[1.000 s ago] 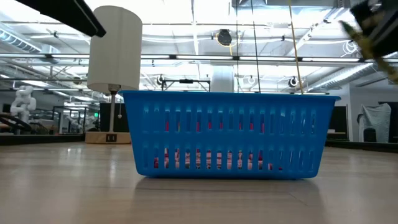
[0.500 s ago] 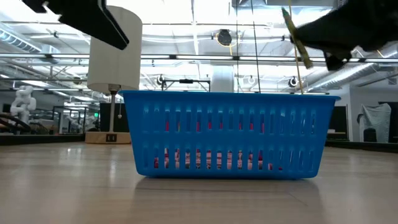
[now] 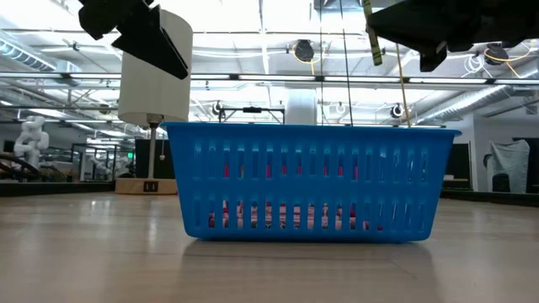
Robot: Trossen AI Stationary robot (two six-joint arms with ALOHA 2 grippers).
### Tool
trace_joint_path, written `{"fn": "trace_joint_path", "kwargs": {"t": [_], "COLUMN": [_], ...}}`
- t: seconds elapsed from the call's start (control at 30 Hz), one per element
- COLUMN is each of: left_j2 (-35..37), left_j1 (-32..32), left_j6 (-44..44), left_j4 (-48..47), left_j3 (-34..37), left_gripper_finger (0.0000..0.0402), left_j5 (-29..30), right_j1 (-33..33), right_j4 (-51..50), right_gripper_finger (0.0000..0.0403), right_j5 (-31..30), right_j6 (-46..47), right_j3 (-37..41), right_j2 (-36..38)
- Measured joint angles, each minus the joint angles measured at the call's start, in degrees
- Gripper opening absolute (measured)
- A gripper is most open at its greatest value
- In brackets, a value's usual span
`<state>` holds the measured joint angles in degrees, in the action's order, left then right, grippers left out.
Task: Sort crayons
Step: Put the green crayon into the yellow bin
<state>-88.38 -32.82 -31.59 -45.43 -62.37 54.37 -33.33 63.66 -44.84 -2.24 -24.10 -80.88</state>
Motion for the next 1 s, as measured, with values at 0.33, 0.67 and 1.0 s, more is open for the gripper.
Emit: {"fn": "trace_joint_path", "kwargs": {"t": [0.33,0.67,1.0], "left_j2": [0.0,0.0,0.0], "left_j1": [0.0,-0.2,-0.2], "left_j6": [0.0,-1.0,-1.0], "left_j4": [1.2,1.9,3.0], "left_j3": [0.0,0.0,0.0], "left_gripper_finger": [0.0173,0.0173,0.0173], "left_j5": [0.0,0.0,-0.1], "right_j1": [0.4,0.3,0.3], "right_j4": [-0.3,-0.5,-0.5], "right_gripper_finger": [0.0009,0.0009,0.0009], "right_j5": [0.1,0.1,0.1], "right_j6": [-7.3,-27.1,-44.9], "right_j3": [0.0,0.0,0.0], "right_j2": [0.0,0.0,0.0]}}
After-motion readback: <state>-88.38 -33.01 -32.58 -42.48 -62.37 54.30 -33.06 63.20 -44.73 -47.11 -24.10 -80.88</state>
